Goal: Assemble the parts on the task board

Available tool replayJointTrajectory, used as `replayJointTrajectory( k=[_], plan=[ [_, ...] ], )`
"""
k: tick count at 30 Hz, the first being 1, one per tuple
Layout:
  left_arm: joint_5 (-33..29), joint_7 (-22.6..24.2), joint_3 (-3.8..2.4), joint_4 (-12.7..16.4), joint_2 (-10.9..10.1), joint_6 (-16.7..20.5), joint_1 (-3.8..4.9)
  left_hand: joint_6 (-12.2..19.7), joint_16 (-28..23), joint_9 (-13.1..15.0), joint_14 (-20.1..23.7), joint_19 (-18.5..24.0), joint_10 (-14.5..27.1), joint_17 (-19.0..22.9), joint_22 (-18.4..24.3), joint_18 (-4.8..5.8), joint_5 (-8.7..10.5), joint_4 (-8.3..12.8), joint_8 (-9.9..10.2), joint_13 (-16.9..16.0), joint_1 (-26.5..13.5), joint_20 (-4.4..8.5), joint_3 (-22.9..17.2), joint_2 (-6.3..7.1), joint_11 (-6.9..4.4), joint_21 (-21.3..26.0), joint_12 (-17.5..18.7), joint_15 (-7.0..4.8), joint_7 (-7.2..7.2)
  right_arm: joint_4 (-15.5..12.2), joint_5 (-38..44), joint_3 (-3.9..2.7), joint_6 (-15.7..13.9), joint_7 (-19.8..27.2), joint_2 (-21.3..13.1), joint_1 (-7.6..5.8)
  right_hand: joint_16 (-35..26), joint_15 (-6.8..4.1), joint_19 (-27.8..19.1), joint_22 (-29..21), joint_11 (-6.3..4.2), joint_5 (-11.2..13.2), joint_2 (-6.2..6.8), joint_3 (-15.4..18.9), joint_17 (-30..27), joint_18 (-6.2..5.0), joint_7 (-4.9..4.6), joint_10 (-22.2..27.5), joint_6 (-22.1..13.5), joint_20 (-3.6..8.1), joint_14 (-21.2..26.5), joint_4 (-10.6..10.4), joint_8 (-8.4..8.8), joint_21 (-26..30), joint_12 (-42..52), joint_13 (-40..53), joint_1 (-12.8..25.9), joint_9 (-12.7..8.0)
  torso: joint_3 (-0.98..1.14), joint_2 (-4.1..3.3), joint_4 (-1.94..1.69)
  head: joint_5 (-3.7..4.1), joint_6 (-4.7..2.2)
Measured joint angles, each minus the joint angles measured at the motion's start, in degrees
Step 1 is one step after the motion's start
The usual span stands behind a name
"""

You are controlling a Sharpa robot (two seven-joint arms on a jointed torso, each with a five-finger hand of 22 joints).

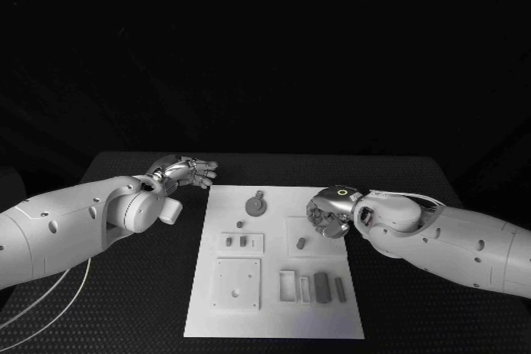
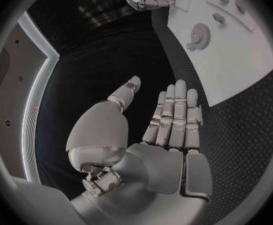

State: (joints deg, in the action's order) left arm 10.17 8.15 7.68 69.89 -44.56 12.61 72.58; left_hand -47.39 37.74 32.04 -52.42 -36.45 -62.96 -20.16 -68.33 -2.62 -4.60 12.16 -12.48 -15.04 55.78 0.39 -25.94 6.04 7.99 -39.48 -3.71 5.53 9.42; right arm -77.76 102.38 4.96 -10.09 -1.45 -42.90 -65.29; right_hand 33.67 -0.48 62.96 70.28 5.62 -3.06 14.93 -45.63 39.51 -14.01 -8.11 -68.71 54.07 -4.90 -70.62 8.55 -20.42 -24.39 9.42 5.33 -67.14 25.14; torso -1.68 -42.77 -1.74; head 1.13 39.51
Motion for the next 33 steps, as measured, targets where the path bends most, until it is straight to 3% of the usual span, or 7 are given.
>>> replayJointTrajectory(
  k=[18,28,33],
  plan=[
    [-0.06,-0.12,0.0,-0.09,0.0,0.0,0.01,0.31,-0.25,-0.21,-0.21,0.0,-0.2,-0.5,-0.11,0.0,0.0,0.0,0.0,0.22,-0.23,0.0,0.0,0.23,0.2,0.0,0.0,-0.21,0.71,0.09,5.03,0.62,-3.49,-1.73,0.67,0.83,-0.22,0.18,0.08,0.72,-0.42,0.0,-0.15,-1.5,1.42,-0.06,0.75,-1.66,1.89,-0.1,0.18,0.22,-0.66,0.0,0.13,0.48,-1.06,0.14,0.13,0.01,0.07,0.07,0.34],
    [-0.07,-0.22,0.0,-0.07,0.0,0.0,0.01,0.51,-0.49,-0.32,-0.35,0.0,-0.2,-0.76,-0.17,0.01,0.0,0.01,0.0,0.3,-0.23,0.0,-0.01,0.23,0.2,0.23,0.0,-0.06,0.91,0.2,7.22,0.96,-4.83,-2.63,1.03,1.08,-0.22,-0.55,0.73,1.21,-1.12,0.0,0.15,-2.68,2.57,-0.08,1.63,-3.64,3.69,0.33,-0.56,0.2,-1.39,-0.14,0.38,1.09,-1.36,0.31,0.12,0.01,0.1,0.22,0.46],
    [-0.07,-0.27,0.0,-0.09,-0.01,0.0,0.01,0.52,-0.48,-0.32,-0.41,0.0,-0.2,-0.82,-0.17,0.02,0.0,0.01,0.0,0.3,-0.23,0.0,-0.01,0.23,0.2,0.22,0.0,0.0,0.91,0.4,8.67,1.2,-5.99,-3.4,1.3,1.25,0.55,-1.71,2.37,1.93,-1.83,0.0,0.67,-4.85,3.99,-0.09,2.22,-5.52,5.4,1.16,-1.73,0.55,-1.93,-1.38,0.95,1.6,-2.5,0.32,0.08,0.01,0.1,0.38,0.48]
  ],
)
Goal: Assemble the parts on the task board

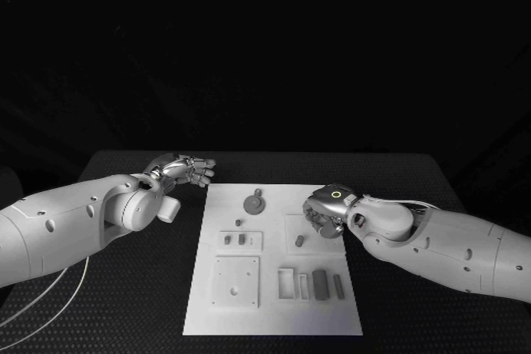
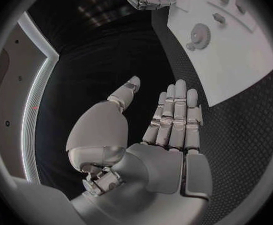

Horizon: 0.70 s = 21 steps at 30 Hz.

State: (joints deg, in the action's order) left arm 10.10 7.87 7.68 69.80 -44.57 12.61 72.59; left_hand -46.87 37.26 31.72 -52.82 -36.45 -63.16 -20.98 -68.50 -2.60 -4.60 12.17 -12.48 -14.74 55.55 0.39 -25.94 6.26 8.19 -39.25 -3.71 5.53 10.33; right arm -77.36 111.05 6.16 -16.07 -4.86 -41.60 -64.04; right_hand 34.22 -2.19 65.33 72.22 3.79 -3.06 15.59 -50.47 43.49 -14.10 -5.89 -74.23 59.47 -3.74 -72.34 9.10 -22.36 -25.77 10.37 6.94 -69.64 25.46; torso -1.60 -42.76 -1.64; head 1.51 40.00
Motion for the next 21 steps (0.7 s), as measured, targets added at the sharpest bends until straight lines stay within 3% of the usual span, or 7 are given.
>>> replayJointTrajectory(
  k=[8,21],
  plan=[
    [0.06,-0.09,0.0,-0.04,0.01,0.0,0.0,0.0,0.0,0.0,-0.21,0.0,0.0,-0.09,-0.05,0.0,0.0,0.0,0.0,0.05,0.0,0.0,0.0,0.0,0.0,0.0,0.0,-0.21,0.0,0.0,1.99,0.22,-1.38,-0.93,0.11,0.27,0.96,-0.47,1.41,1.46,-0.6,0.09,0.77,-1.71,1.66,0.01,0.58,-1.46,1.41,0.99,-0.68,-0.25,-0.27,-1.4,0.22,0.54,-0.76,-0.03,-0.02,0.01,-0.03,0.19,0.07],
    [0.13,-0.18,0.01,-0.11,0.0,0.0,0.0,-0.03,-0.21,-0.05,-0.21,0.0,0.0,-0.17,-0.04,0.01,0.0,0.0,0.0,0.1,0.0,0.0,0.0,0.0,0.0,0.0,0.0,-0.21,0.02,-0.56,2.87,0.35,-2.29,-1.89,-0.07,0.49,1.73,-0.65,1.93,2.17,-0.83,0.19,0.78,-2.42,2.5,0.04,0.66,-2.25,1.9,1.11,-1.07,-0.71,-0.25,-2.17,0.21,0.83,-0.75,-0.11,-0.02,0.0,-0.03,0.37,-0.05]
  ],
)
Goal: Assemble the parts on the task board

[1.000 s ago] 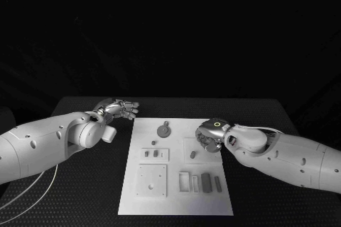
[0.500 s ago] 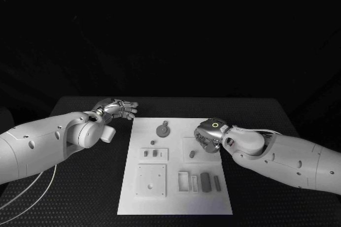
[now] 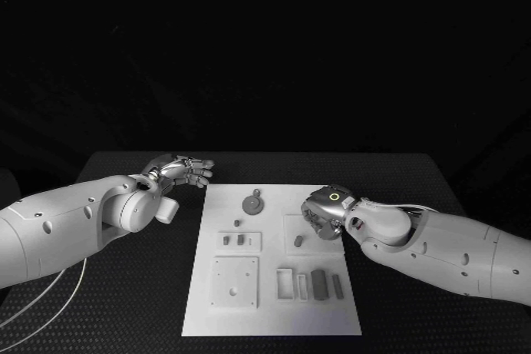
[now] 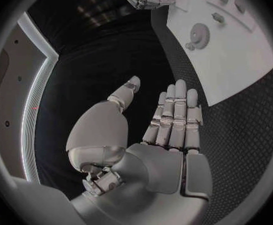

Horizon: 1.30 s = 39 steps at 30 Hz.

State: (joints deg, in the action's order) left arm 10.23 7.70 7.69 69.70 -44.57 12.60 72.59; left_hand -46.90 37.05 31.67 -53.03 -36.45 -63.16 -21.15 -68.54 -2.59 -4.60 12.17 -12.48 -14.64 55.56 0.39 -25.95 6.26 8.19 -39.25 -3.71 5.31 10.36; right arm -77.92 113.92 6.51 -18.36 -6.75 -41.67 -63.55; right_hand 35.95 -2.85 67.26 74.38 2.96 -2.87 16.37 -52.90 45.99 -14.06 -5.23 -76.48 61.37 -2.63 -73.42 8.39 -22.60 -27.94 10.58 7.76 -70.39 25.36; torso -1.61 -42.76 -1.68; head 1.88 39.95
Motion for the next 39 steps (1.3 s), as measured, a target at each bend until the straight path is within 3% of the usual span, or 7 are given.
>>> replayJointTrajectory(
  k=[9,16,30,35,39],
  plan=[
    [0.01,-0.05,0.01,-0.23,0.02,-0.01,0.0,-0.18,0.0,0.0,0.0,0.0,0.0,-0.09,0.0,0.01,0.0,0.0,0.0,0.05,0.0,0.0,0.0,0.0,0.0,0.0,0.0,0.0,0.18,-0.3,-0.04,-0.52,0.12,-0.21,-0.23,0.25,0.41,-0.11,0.29,0.24,-0.2,0.04,0.0,-0.16,0.36,0.39,0.22,-0.2,0.21,0.27,-0.3,-0.16,0.05,-0.22,-0.14,0.05,0.0,0.04,0.02,0.0,0.01,-0.1,-0.05],
    [0.03,-0.08,0.01,-0.34,-0.01,-0.05,0.0,-0.18,-0.4,0.0,0.0,-0.21,0.0,-0.43,-0.1,0.0,0.0,0.16,-0.4,0.19,0.0,-0.21,0.16,0.0,0.0,0.22,0.0,0.0,0.18,-0.86,-0.6,-1.73,1.11,0.12,-0.46,0.37,0.41,-0.11,0.37,0.39,-0.21,0.05,0.01,-0.16,0.45,0.39,0.24,-0.19,0.23,0.19,-0.31,-0.17,0.09,-0.22,0.07,0.17,0.01,0.06,0.02,0.01,0.04,-0.19,0.03],
    [0.04,-0.14,0.0,-0.71,0.1,-0.14,0.0,-0.18,-0.4,0.01,0.0,-0.21,0.0,-0.54,-0.09,0.01,0.0,0.16,-0.4,0.24,0.0,-0.21,0.16,0.0,0.0,0.22,0.0,0.0,0.18,-1.37,-3.25,-2.85,2.64,0.66,-0.71,0.38,0.41,-0.02,0.37,0.45,-0.21,0.05,0.02,-0.16,0.6,0.39,0.23,-0.19,0.21,0.18,-0.39,-0.16,-0.18,-0.22,0.06,0.2,0.01,0.04,0.02,0.01,-0.04,-0.19,0.14],
    [0.04,-0.16,-0.01,-0.81,0.09,-0.21,0.0,-0.18,-0.4,0.01,0.0,-0.21,0.0,-0.59,-0.1,0.0,0.0,0.16,-0.4,0.26,0.0,-0.21,0.16,0.0,0.0,0.21,0.0,0.0,0.18,-2.31,-5.9,-3.93,3.9,1.28,-1.66,-0.18,0.44,-0.01,0.37,0.54,-0.21,0.05,0.02,-0.15,0.73,0.39,0.21,-0.19,0.19,0.17,-0.39,-0.16,-0.18,-0.45,0.06,0.2,0.02,0.04,-0.01,0.01,-0.06,-0.23,0.25],
    [0.03,-0.18,0.0,-0.83,-0.05,-0.24,0.0,-0.18,-0.4,-0.07,0.0,-0.42,0.0,-0.72,-0.15,0.02,0.0,0.16,-0.4,0.34,0.0,0.0,0.16,0.0,0.0,0.21,0.0,0.0,0.18,-3.38,-7.57,-4.31,4.77,1.62,-2.87,-1.19,0.44,-0.01,0.37,0.57,-0.21,0.05,0.1,-0.15,0.81,0.38,0.21,-0.19,0.19,0.17,-0.4,-0.16,-0.18,-0.45,0.06,0.19,0.09,0.04,-0.03,0.03,-0.03,-0.25,0.3]
  ],
)
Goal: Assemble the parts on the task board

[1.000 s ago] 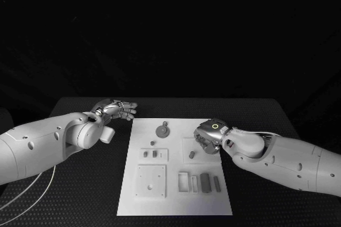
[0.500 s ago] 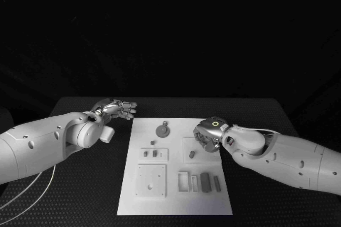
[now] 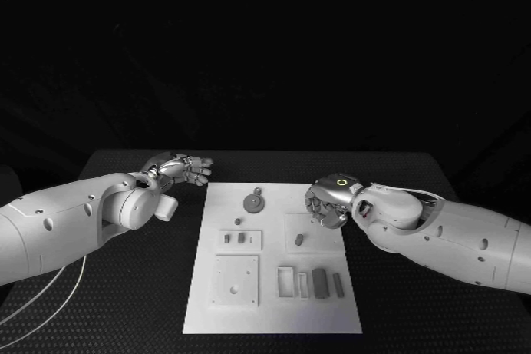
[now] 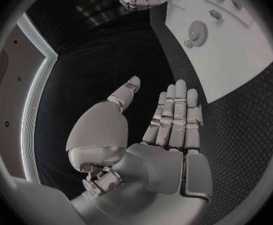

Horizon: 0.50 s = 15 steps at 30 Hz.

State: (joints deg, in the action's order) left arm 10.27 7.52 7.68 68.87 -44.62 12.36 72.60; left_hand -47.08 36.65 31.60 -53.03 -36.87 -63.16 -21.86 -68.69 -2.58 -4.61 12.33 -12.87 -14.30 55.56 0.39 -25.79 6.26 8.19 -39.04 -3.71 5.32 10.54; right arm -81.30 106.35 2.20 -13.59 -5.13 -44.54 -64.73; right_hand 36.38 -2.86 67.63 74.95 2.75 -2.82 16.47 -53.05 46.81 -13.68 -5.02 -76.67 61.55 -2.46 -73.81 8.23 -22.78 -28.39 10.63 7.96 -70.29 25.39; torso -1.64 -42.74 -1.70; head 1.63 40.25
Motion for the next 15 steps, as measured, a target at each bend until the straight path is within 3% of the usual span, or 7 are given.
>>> replayJointTrajectory(
  k=[10,15],
  plan=[
    [-0.01,-0.02,0.01,-0.17,0.2,0.0,0.0,0.0,-0.23,0.0,0.0,0.0,0.0,-0.06,0.01,0.01,0.0,0.0,0.0,0.0,0.0,0.0,0.0,0.0,0.0,0.0,0.0,0.0,0.0,-3.03,-4.3,-1.2,0.7,0.76,-1.42,-1.88,0.0,0.01,-0.01,0.0,0.0,0.0,-0.05,0.0,0.08,0.0,-0.02,0.0,-0.02,-0.01,0.0,0.0,0.01,0.0,0.0,0.04,0.35,-0.02,-0.03,0.07,0.13,0.21,-0.3],
    [-0.02,-0.03,0.01,-0.59,0.57,0.0,0.0,0.0,-0.23,0.0,0.0,0.0,0.0,-0.11,0.01,0.01,0.0,0.0,0.0,0.05,0.0,0.0,0.0,0.0,0.0,0.0,0.0,0.0,0.0,-3.53,-9.02,-1.25,0.44,1.75,-1.28,-1.9,0.0,0.02,-0.08,0.0,0.0,0.0,-0.41,0.17,0.17,0.0,-0.02,0.0,-0.03,-0.08,-0.01,0.17,0.05,0.0,-0.08,0.08,0.72,-0.08,-0.05,0.08,0.03,0.03,-0.44]
  ],
)
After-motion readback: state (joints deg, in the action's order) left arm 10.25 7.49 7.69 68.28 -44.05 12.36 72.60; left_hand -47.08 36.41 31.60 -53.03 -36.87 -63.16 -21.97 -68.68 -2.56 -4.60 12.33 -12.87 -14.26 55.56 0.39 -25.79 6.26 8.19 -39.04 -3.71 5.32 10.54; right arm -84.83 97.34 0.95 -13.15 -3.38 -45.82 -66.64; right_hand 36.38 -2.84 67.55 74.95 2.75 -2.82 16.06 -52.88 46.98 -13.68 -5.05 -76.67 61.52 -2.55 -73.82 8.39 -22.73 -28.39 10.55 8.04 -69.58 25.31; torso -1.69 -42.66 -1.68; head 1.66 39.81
